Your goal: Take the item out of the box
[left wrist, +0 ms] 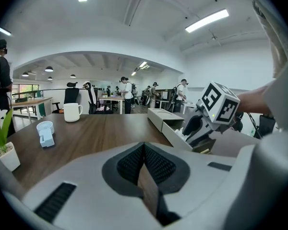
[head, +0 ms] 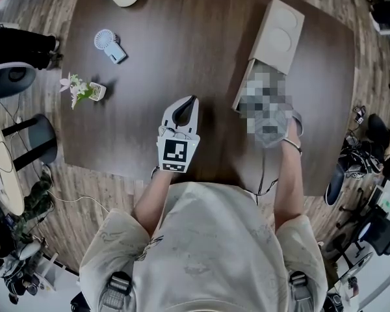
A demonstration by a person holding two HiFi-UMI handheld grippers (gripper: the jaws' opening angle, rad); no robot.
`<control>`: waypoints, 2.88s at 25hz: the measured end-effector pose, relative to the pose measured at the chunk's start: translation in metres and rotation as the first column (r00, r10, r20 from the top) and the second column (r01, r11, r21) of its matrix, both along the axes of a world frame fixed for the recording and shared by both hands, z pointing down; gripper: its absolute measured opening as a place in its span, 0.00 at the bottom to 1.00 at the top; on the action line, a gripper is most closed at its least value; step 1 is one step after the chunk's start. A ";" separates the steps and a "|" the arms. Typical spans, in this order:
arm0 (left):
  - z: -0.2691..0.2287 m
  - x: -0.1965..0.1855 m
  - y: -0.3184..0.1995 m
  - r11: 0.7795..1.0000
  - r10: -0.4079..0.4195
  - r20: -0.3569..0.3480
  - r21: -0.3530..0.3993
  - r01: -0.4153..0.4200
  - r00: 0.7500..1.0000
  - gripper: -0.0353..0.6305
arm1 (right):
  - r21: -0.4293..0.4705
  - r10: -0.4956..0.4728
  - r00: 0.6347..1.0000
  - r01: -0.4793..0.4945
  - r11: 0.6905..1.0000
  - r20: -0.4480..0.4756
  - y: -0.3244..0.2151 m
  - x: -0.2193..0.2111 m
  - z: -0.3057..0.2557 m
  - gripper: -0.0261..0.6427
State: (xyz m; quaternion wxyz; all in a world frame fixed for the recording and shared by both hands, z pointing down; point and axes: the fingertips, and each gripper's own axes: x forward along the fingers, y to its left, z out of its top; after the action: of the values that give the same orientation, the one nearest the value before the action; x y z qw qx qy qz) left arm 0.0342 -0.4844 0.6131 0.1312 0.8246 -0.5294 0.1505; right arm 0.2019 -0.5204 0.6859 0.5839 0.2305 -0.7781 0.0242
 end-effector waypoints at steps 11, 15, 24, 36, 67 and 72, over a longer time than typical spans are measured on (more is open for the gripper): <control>-0.013 -0.001 0.001 0.999 0.010 0.011 0.036 -0.010 1.000 0.06 | -0.002 -0.011 1.000 0.011 1.000 -0.023 0.005 0.004 0.002 0.10; -0.025 -0.001 0.002 0.998 0.010 0.014 0.061 -0.011 1.000 0.06 | 0.009 -0.005 1.000 0.005 1.000 -0.020 0.009 0.005 -0.003 0.09; -0.058 -0.004 0.008 0.988 0.035 0.012 0.148 -0.036 0.999 0.06 | 0.123 0.056 0.998 -0.060 0.991 0.035 0.017 0.001 -0.045 0.09; -0.123 -0.019 0.012 0.955 0.065 -0.018 0.292 -0.057 0.998 0.06 | 0.317 0.163 0.957 -0.235 0.919 0.239 0.034 -0.009 -0.138 0.08; -0.238 -0.041 0.014 0.854 0.067 -0.042 0.520 -0.036 0.997 0.06 | 0.501 0.082 0.609 -0.715 0.487 0.789 0.076 0.044 -0.328 0.09; -0.239 -0.042 0.013 0.853 0.057 -0.042 0.521 -0.027 0.997 0.06 | 0.454 0.045 0.506 -0.807 0.377 0.861 0.088 0.065 -0.336 0.09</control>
State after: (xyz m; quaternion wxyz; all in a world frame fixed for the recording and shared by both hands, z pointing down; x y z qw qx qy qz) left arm -0.0081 -0.4716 0.3745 -0.0850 0.8447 -0.5281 -0.0181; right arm 0.2668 -0.4322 0.3497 -0.0047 0.6633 -0.7432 -0.0881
